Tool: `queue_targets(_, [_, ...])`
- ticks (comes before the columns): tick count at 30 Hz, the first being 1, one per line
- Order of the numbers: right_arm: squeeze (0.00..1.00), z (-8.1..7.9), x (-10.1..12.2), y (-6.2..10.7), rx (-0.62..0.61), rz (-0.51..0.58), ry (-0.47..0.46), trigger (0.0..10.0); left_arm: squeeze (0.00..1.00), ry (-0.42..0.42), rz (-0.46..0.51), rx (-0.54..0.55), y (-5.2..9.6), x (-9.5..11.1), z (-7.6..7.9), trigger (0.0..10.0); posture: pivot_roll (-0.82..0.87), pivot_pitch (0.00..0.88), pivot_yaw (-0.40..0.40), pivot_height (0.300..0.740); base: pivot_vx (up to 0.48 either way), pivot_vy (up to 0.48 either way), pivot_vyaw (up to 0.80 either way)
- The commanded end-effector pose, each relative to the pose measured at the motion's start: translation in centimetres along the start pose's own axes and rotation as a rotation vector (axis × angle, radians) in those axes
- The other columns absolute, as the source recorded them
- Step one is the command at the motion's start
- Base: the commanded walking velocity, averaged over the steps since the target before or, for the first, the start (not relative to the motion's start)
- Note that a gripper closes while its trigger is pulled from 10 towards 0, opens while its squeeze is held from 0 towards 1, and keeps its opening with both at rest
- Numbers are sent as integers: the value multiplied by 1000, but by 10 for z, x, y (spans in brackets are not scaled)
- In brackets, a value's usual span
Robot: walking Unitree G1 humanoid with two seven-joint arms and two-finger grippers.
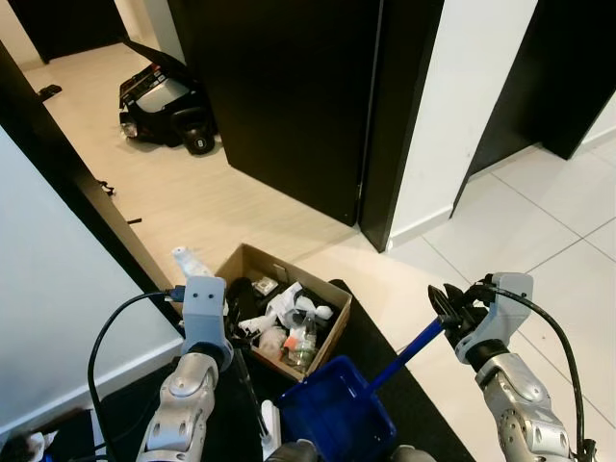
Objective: Sweep floor
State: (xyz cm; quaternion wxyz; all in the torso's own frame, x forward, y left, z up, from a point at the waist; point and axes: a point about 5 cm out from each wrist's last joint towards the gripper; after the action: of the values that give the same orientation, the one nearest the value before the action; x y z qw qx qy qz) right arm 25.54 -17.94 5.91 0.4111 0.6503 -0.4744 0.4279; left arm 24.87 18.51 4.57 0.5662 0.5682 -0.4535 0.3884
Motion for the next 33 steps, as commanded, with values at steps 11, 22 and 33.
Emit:
queue_targets(11, [0,-14,-3,-3,59,11,-110,10000,0,-3,10,18,-3,2,-5,10000,70,61,27,740,0,480,0])
queue_targets(22, [0,-15,-4,-3,60,10,-112,10000,0,-7,8,18,-3,2,-5,10000,71,62,27,740,0,445,0])
queue_targets(33, [0,-15,-3,-3,68,9,-117,10000,0,-8,6,21,-3,1,-5,10000,72,62,23,740,0,402,0])
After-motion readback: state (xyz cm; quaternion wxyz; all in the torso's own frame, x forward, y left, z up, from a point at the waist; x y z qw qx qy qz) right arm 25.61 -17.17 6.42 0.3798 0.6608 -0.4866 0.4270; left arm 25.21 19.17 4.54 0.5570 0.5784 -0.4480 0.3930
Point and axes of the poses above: a point about 5 cm out from each wrist's last joint towards the gripper, its own y axis pointing back from the gripper into the wrist, its own x axis along the axis of the wrist's last joint, z = x × y, and after that the axes turned 3 degrees about -y, right-handed
